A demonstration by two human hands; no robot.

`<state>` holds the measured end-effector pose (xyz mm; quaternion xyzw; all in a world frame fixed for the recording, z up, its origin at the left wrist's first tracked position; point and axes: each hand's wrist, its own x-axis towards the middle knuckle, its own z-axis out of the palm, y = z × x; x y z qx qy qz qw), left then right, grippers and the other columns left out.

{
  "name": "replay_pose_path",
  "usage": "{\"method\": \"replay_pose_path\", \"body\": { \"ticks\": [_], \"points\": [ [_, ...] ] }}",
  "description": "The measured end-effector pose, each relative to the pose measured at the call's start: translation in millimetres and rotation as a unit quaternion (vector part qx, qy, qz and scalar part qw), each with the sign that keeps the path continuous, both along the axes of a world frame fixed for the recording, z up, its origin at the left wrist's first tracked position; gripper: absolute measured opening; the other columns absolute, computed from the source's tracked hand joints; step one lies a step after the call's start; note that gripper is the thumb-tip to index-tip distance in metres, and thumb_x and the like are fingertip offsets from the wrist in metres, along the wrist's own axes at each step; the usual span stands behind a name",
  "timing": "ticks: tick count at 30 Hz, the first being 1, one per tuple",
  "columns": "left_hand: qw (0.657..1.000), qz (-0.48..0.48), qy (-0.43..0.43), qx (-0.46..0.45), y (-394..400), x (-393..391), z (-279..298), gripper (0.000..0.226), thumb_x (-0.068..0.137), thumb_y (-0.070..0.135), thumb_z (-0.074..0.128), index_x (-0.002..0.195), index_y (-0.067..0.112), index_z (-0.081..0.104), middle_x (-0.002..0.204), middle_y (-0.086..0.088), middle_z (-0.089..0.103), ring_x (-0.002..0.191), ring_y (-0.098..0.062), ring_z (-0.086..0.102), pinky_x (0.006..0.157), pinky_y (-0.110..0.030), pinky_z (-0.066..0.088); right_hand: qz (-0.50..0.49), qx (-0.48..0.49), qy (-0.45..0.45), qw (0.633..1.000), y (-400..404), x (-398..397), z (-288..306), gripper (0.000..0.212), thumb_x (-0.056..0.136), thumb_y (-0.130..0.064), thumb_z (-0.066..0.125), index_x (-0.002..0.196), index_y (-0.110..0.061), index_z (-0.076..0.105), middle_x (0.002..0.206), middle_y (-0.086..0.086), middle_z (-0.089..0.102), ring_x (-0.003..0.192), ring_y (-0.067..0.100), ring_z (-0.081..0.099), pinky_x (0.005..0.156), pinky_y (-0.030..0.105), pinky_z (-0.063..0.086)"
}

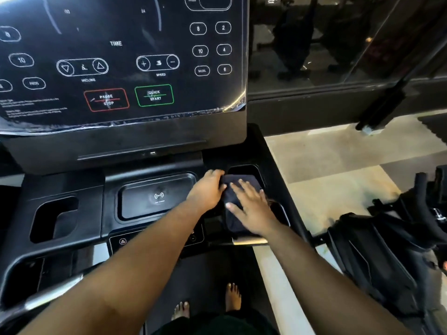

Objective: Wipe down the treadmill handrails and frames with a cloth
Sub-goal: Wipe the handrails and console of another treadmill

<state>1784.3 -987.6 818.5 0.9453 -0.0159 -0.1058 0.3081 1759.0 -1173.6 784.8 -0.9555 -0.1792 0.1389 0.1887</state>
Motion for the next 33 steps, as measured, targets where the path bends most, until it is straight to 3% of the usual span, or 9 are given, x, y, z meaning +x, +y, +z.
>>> {"method": "replay_pose_path", "body": {
  "ticks": [2, 6, 12, 16, 19, 23, 25, 29, 33],
  "points": [
    [0.994, -0.034, 0.022, 0.098, 9, -2, -9, 0.061, 0.105, 0.031, 0.051, 0.160, 0.018, 0.029, 0.163, -0.008, 0.036, 0.149, -0.029, 0.037, 0.121, -0.047, 0.030, -0.018, -0.087, -0.031, 0.996, 22, -2, -13, 0.092, 0.089, -0.076, 0.015, 0.164, -0.024, 0.014, 0.170, 0.005, 0.023, 0.157, 0.023, 0.017, 0.125, 0.057, 0.004],
    [0.982, -0.033, 0.045, 0.179, 5, 0, -15, 0.067, 0.110, 0.034, 0.035, 0.165, 0.020, 0.001, 0.174, 0.001, 0.006, 0.160, -0.018, 0.006, 0.128, -0.051, 0.007, -0.071, -0.095, -0.073, 0.990, 43, 23, -18, 0.086, 0.093, -0.068, 0.038, 0.158, -0.012, 0.025, 0.144, 0.011, 0.057, 0.132, 0.031, 0.053, 0.114, 0.054, 0.031],
    [0.980, -0.018, 0.085, 0.180, 12, 3, -18, 0.069, 0.109, 0.051, 0.027, 0.165, 0.017, 0.007, 0.174, 0.000, 0.003, 0.160, -0.017, 0.000, 0.128, -0.051, 0.002, -0.087, -0.084, -0.049, 0.991, 49, 44, -16, 0.086, 0.094, -0.067, 0.039, 0.155, -0.007, 0.027, 0.122, 0.015, 0.069, 0.110, 0.035, 0.066, 0.097, 0.046, 0.043],
    [0.974, -0.034, 0.134, 0.181, 10, 2, -17, 0.087, 0.100, 0.072, 0.024, 0.165, 0.019, 0.002, 0.173, 0.001, -0.012, 0.159, -0.017, -0.013, 0.127, -0.055, -0.005, 0.091, -0.154, -0.142, 0.974, -13, 45, -14, 0.074, 0.090, -0.076, 0.023, 0.117, -0.016, 0.058, 0.102, 0.004, 0.072, 0.098, 0.028, 0.068, 0.087, 0.044, 0.042],
    [0.972, -0.032, 0.133, 0.192, 10, 1, -17, 0.096, 0.093, 0.082, 0.019, 0.165, 0.020, 0.001, 0.172, 0.002, -0.012, 0.158, -0.015, -0.014, 0.126, -0.057, -0.010, 0.108, -0.209, -0.112, 0.966, -12, 58, -10, 0.073, 0.091, -0.076, 0.018, 0.099, -0.020, 0.064, 0.095, 0.003, 0.073, 0.095, 0.028, 0.068, 0.088, 0.044, 0.039],
    [0.974, -0.031, 0.136, 0.178, 13, 1, -10, 0.105, 0.085, 0.089, 0.011, 0.166, 0.022, 0.005, 0.173, 0.004, -0.007, 0.158, -0.012, -0.011, 0.123, -0.057, -0.017, -0.043, -0.142, -0.008, 0.989, 34, 57, -12, 0.064, 0.098, -0.066, 0.030, 0.110, -0.015, 0.066, 0.108, 0.009, 0.074, 0.108, 0.032, 0.067, 0.095, 0.044, 0.037],
    [0.976, -0.027, 0.134, 0.171, 13, 2, -8, 0.105, 0.084, 0.089, 0.010, 0.166, 0.023, 0.007, 0.173, 0.005, -0.004, 0.158, -0.011, -0.009, 0.123, -0.056, -0.019, -0.071, -0.106, -0.050, 0.991, 37, 50, -17, 0.059, 0.099, -0.063, 0.033, 0.111, -0.014, 0.063, 0.107, 0.008, 0.074, 0.105, 0.031, 0.068, 0.092, 0.043, 0.039],
    [0.976, -0.034, 0.131, 0.170, 15, 1, -3, 0.113, 0.076, 0.092, 0.004, 0.165, 0.022, 0.001, 0.173, 0.005, -0.002, 0.158, -0.010, -0.008, 0.123, -0.056, -0.019, 0.069, -0.077, -0.157, 0.982, -10, 29, -31, 0.071, 0.097, -0.063, 0.034, 0.141, -0.011, 0.054, 0.127, 0.007, 0.069, 0.119, 0.025, 0.064, 0.102, 0.041, 0.045],
    [0.987, -0.002, 0.127, 0.097, 19, -2, -6, 0.111, 0.079, 0.092, 0.008, 0.164, 0.023, -0.010, 0.173, -0.001, 0.006, 0.158, -0.008, -0.005, 0.123, -0.051, -0.020, 0.154, -0.105, -0.175, 0.967, -20, 24, -38, 0.077, 0.097, -0.060, 0.032, 0.160, -0.015, 0.032, 0.167, 0.008, 0.030, 0.154, 0.023, 0.029, 0.123, 0.045, 0.027]
  ]
}}
